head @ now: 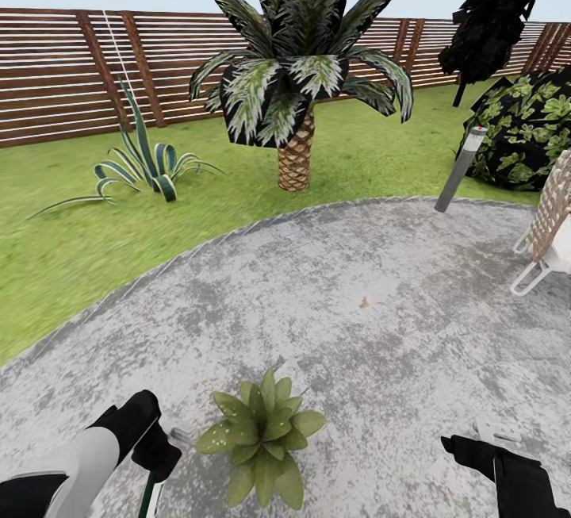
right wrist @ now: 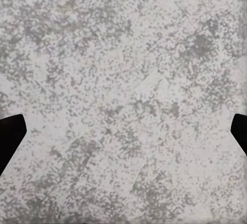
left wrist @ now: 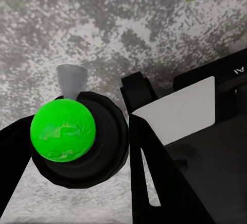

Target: Pick up the pesticide atomizer in the garden and spray insectifuge to fully cover both potted plants in the garden.

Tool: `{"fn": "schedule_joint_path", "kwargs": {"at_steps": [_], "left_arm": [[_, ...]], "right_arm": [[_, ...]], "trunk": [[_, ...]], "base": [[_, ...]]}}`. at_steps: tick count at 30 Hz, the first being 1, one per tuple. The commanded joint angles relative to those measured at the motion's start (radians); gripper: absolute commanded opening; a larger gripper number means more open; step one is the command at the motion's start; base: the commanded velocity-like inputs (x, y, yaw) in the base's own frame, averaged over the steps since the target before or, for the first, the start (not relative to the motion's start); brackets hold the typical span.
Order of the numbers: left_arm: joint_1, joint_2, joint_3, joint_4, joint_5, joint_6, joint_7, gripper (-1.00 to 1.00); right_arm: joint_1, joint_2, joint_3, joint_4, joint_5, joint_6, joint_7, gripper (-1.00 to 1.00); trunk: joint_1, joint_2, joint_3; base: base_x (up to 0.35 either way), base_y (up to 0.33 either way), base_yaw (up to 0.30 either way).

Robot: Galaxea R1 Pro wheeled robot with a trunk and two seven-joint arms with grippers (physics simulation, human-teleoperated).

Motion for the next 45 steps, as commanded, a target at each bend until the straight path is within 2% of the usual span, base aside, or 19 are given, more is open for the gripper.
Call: {"fn": "schedule_joint_path", "kwargs": {"at_steps": [1,6,17,33,45], "left_arm": [[0.0,0.0,0.003,-0.002,-0.008,0.003,-0.008,-1.0],[0.0,-0.003,0.002,-0.002,-0.008,0.003,-0.008,-1.0],[0.0,-0.006,0.004,-0.002,-0.005,0.002,-0.008,-1.0],[0.0,-0.011,0.002,-0.006,-0.004,0.004,-0.009,-1.0],[0.0,-0.019,0.004,-0.008,0.0,0.004,-0.01,-1.0]], "right_arm": [[-0.001,0.001,-0.003,-0.002,0.009,0.002,0.009,1.0],[-0.001,0.001,-0.003,-0.002,0.009,0.002,0.009,1.0],[-0.001,0.001,-0.003,-0.002,0.009,0.002,0.009,1.0],[-0.001,0.001,-0.003,-0.003,0.007,0.002,0.01,1.0],[-0.001,0.001,-0.003,-0.003,0.009,0.002,0.01,1.0]], "trunk": [[0.0,0.0,-0.001],[0.0,0.0,-0.001],[0.0,0.0,-0.006],[0.0,0.0,-0.006],[0.0,0.0,-0.006]], "base": [[0.0,0.0,-0.009],[-0.03,-0.023,0.0],[-0.212,-0.179,0.105],[-0.01,-0.014,0.039],[0.062,-0.271,0.17]]}}
